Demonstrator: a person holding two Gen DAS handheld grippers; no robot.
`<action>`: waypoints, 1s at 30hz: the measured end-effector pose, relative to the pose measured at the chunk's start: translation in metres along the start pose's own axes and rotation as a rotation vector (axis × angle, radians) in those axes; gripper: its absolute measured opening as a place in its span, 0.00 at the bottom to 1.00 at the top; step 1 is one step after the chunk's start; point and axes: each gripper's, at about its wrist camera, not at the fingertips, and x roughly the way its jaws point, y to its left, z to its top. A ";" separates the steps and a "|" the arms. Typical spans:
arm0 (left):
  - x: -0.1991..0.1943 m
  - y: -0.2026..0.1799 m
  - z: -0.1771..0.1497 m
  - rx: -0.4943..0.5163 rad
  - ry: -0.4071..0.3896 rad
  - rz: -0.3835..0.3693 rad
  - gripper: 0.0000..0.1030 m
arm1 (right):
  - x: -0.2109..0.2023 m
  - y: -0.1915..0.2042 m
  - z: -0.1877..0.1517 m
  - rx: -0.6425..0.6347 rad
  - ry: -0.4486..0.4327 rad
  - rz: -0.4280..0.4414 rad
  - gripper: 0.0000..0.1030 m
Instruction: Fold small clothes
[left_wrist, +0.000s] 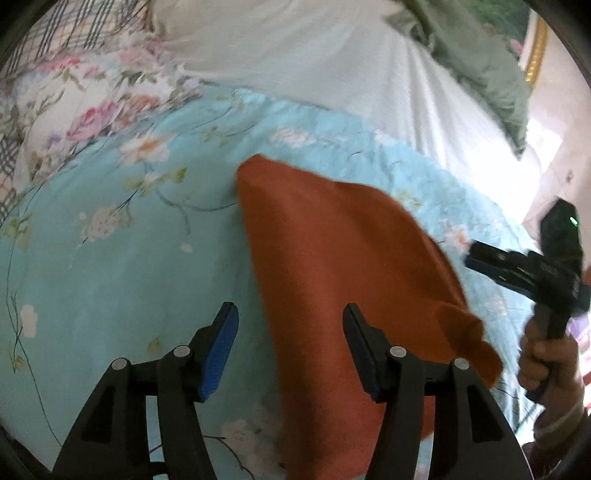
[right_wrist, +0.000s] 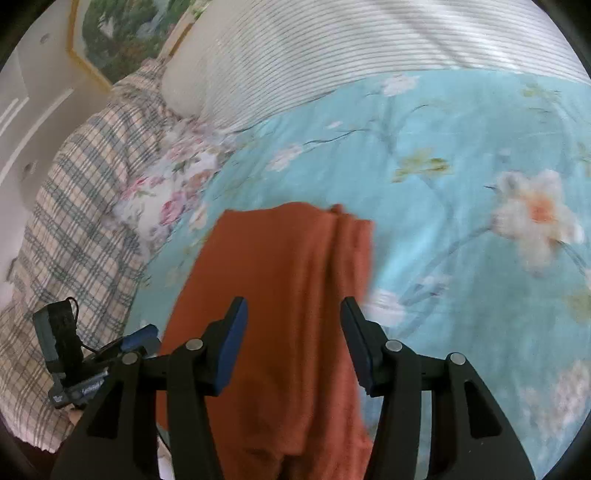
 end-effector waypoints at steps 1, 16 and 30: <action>-0.001 -0.003 0.001 0.011 -0.005 -0.011 0.57 | 0.009 0.001 0.002 -0.006 0.016 0.000 0.51; -0.003 -0.025 0.007 0.082 -0.007 -0.095 0.53 | -0.006 0.011 0.021 -0.013 -0.085 0.089 0.11; 0.054 -0.026 -0.019 0.084 0.108 -0.028 0.56 | 0.037 -0.049 -0.006 0.075 0.008 -0.068 0.11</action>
